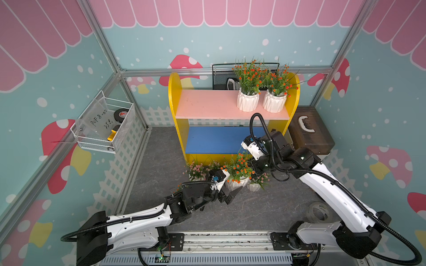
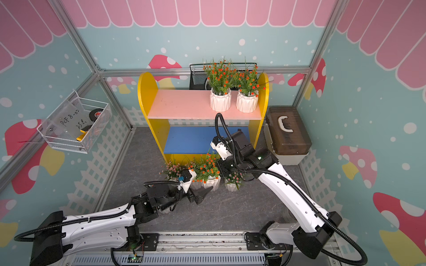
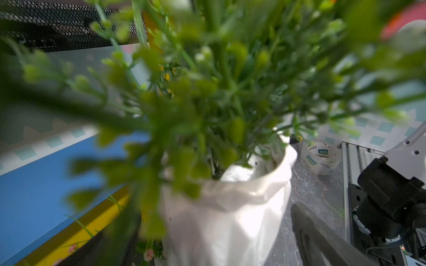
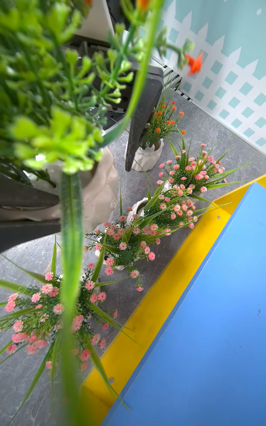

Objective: Place the baby's breath potted plants on the rack by color
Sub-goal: Pick up the baby's breath potted plant from the center of the board.

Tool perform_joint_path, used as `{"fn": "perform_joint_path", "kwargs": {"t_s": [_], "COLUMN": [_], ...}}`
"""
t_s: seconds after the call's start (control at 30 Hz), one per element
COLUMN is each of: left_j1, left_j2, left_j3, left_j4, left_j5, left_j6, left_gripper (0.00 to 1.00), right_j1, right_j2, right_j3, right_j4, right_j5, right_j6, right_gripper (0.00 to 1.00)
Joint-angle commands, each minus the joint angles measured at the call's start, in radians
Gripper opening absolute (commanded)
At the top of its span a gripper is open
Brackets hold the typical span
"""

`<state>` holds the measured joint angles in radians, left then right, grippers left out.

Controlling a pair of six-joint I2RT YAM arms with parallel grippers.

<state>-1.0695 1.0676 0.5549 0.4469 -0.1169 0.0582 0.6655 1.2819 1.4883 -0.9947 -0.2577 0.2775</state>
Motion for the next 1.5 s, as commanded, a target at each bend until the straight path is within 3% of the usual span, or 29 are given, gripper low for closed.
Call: {"fn": "perform_joint_path", "kwargs": {"t_s": [0.0, 0.67, 0.9, 1.1, 1.47], "left_j1": [-0.006, -0.007, -0.006, -0.006, -0.007], "left_j2": [0.032, 0.120, 0.118, 0.094, 0.035], "left_j3": [0.046, 0.119, 0.125, 0.122, 0.119], "left_j4": [0.016, -0.065, -0.065, -0.054, -0.077], "left_j5": [-0.025, -0.024, -0.020, -0.039, -0.062], "left_j6": [0.013, -0.001, 0.006, -0.004, -0.016], "left_gripper": [0.99, 0.98, 0.86, 0.77, 0.74], "right_j1": [-0.004, -0.003, -0.004, -0.004, -0.040], "right_j2": [-0.007, -0.018, -0.026, -0.033, -0.091], "right_j3": [0.048, 0.051, 0.028, 0.001, -0.022], "right_j4": [0.057, 0.076, 0.083, 0.088, 0.087], "right_j5": [-0.048, -0.085, -0.097, -0.081, -0.013], "right_j6": [-0.011, -0.012, -0.011, -0.016, -0.021], "right_gripper": [0.01, 0.01, 0.01, 0.09, 0.26]}}
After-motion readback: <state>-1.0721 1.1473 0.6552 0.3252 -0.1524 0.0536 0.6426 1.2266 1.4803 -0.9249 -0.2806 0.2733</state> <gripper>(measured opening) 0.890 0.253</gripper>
